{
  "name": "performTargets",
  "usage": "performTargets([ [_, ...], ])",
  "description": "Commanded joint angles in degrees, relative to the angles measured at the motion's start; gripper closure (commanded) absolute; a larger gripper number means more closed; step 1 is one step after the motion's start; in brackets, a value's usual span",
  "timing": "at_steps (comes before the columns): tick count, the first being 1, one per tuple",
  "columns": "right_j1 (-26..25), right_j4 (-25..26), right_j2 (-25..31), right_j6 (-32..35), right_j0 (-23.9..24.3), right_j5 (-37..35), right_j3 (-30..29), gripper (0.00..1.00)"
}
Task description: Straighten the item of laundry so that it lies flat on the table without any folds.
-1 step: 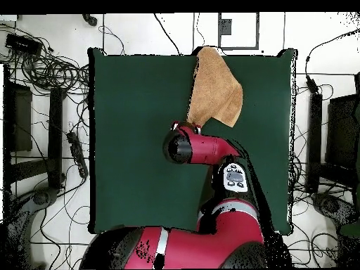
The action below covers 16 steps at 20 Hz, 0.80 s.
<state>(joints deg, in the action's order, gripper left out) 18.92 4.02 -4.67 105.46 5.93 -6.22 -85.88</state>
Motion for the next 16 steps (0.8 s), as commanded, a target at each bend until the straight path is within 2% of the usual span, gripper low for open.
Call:
performTargets([
  [1,-4.0,-3.5,4.0,13.3,-2.6,2.0,-5.5,1.00],
  [3,-0.1,-5.0,1.1,15.2,-5.3,-2.0,-8.5,1.00],
  [7,6.5,-10.9,-6.9,22.0,-14.2,-10.7,-13.9,1.00],
  [12,6.9,-17.3,-8.1,24.2,-17.5,-11.3,-16.2,1.00],
  [16,6.7,-19.4,-9.0,23.8,-18.8,-11.1,-16.6,1.00],
])
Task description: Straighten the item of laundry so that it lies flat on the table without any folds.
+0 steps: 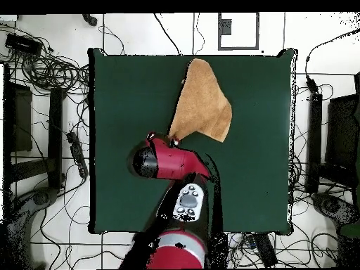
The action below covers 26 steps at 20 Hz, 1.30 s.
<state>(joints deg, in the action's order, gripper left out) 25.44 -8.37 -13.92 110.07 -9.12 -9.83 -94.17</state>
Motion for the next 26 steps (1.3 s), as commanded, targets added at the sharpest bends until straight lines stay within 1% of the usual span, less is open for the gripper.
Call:
performTargets([
  [1,0.1,-7.3,0.2,18.9,-3.8,-7.5,-8.2,1.00],
  [9,0.1,-8.3,0.2,19.4,-4.6,-7.7,-8.7,1.00],
  [11,0.4,-8.3,0.4,18.9,-4.1,-8.1,-8.8,1.00],
  [14,0.4,-9.2,2.5,19.0,-2.9,-7.4,-9.7,1.00],
  [17,0.5,-10.6,2.2,20.5,-4.1,-7.5,-10.2,1.00],
  [20,1.4,-13.5,2.7,23.2,-5.2,-8.7,-11.5,1.00],
  [22,2.4,-14.5,1.4,24.1,-7.0,-10.3,-11.5,1.00],
  [24,3.7,-15.3,1.1,24.2,-8.0,-11.7,-11.8,1.00],
  [26,4.1,-16.2,1.7,24.0,-8.2,-11.1,-12.2,1.00],
])
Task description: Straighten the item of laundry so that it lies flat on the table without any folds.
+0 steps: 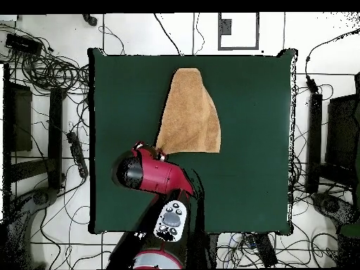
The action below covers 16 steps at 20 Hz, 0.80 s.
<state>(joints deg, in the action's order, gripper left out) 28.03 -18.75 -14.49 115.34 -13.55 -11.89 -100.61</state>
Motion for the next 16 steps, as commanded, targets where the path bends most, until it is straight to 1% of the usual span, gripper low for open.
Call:
performTargets([
  [1,1.4,-6.4,2.3,19.0,-4.0,-8.7,-5.8,1.00],
  [8,1.3,-9.8,3.0,20.3,-5.5,-6.7,-6.8,1.00],
  [16,1.4,-10.2,4.0,19.6,-4.6,-5.0,-7.3,1.00],
])
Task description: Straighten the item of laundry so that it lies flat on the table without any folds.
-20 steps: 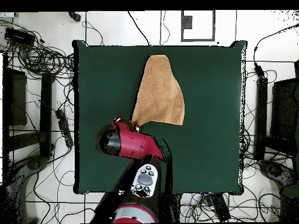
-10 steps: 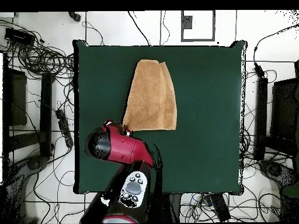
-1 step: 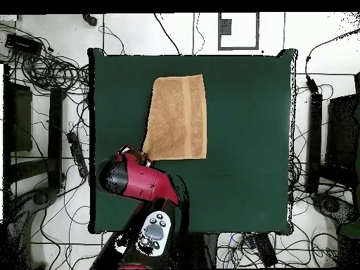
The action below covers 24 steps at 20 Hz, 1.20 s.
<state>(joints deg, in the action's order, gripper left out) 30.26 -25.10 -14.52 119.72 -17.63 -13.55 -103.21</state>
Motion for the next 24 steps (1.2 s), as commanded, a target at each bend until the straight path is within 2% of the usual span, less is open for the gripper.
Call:
performTargets([
  [1,-0.8,-3.7,4.4,14.8,-0.1,-2.9,-4.9,1.00],
  [5,-0.8,-3.1,5.4,13.6,1.1,-1.0,-5.5,1.00],
  [11,-1.8,-1.1,3.7,12.2,1.1,2.0,-4.9,1.00],
  [12,-2.2,-1.0,3.2,12.0,1.2,2.2,-4.4,0.00],
  [17,-3.0,0.0,1.9,11.3,1.6,3.8,-3.8,0.00],
  [24,-2.1,1.7,2.0,9.4,4.9,5.9,-5.1,0.00],
])
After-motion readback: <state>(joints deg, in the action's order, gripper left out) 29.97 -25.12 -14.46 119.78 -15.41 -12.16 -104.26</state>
